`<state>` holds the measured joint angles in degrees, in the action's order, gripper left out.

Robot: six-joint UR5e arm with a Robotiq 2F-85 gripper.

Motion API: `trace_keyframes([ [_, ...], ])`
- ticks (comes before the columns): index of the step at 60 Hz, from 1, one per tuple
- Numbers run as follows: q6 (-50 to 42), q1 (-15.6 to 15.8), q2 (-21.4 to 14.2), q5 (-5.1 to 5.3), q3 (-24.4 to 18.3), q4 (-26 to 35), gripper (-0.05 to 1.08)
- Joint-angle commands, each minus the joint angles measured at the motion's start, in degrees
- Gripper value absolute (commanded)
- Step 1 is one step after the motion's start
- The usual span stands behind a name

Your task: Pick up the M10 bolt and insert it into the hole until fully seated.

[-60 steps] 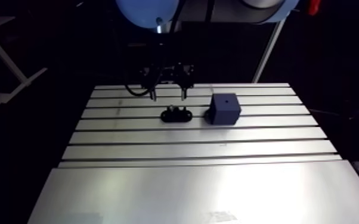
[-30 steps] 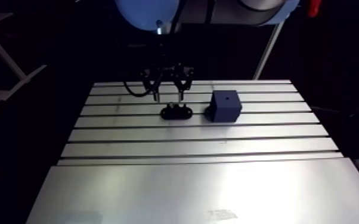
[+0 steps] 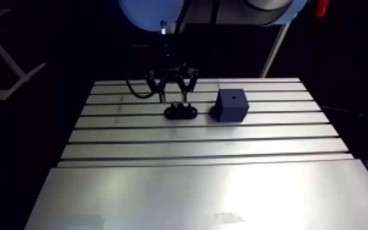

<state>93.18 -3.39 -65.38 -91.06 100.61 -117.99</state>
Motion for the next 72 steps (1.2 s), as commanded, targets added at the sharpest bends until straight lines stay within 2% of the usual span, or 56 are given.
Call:
trace_keyframes([
  [1,0.2,0.05,0.39,-0.04,-0.2,-0.01,0.43],
  [69,0.29,-0.04,1.44,-0.04,-0.46,-0.01,0.5],
  [72,0.38,-0.04,1.44,-0.27,-0.55,-0.01,0.51],
])
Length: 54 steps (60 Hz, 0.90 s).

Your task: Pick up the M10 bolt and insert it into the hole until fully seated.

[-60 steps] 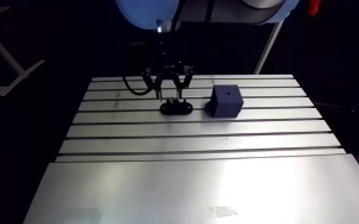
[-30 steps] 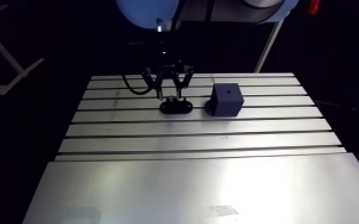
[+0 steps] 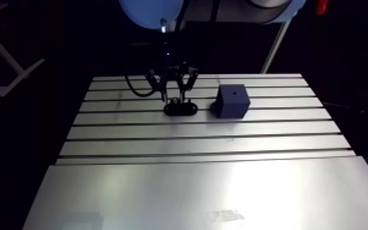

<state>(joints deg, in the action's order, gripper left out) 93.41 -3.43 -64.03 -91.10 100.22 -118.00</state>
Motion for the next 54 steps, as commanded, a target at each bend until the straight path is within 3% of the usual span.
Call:
trace_keyframes([
  [1,0.15,0.0,0.1,-0.23,-0.15,0.0,0.51],
  [6,0.06,0.0,0.1,-0.78,-0.15,-0.09,0.52],
  [54,-0.03,0.0,0.01,-0.96,-0.32,0.0,0.62],
])
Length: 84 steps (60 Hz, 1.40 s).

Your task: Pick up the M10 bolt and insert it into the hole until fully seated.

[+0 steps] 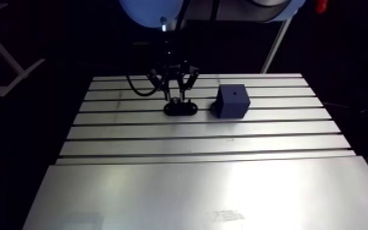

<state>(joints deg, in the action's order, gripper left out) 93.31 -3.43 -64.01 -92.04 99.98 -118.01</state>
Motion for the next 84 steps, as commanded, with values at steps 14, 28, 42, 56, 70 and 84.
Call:
trace_keyframes([
  [14,0.16,0.0,-0.01,-0.02,0.0,0.1,0.63],
  [28,0.07,0.0,-0.01,-0.02,0.09,0.1,0.63],
  [42,0.07,0.0,-0.01,-0.02,0.07,0.18,0.66],
  [56,0.07,0.0,-0.01,-0.02,0.09,0.27,0.68],
  [70,0.07,0.0,-0.09,0.08,0.01,0.27,0.72],
  [84,0.07,0.0,-0.01,0.32,0.0,0.27,0.76],
])
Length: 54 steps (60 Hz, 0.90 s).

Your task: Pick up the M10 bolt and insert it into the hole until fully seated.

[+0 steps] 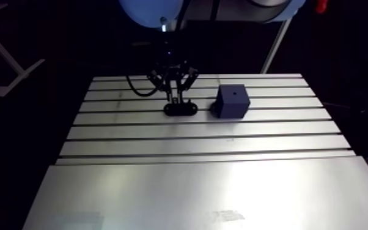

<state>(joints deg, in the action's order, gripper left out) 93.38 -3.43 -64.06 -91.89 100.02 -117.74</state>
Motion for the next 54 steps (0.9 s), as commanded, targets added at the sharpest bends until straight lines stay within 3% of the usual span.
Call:
trace_keyframes([
  [1,0.0,0.0,0.04,0.18,0.03,0.0,0.77],
  [14,0.01,0.0,-0.03,0.37,-0.61,0.09,0.83],
  [25,0.16,-0.26,-0.57,0.43,-2.95,2.68,1.01],
  [33,0.18,-0.35,-1.82,0.61,-5.75,8.56,1.07],
  [44,0.6,-0.45,-3.43,0.79,-9.71,15.39,1.08],
  [54,2.5,-0.69,-3.49,0.88,-17.9,26.57,1.08],
])
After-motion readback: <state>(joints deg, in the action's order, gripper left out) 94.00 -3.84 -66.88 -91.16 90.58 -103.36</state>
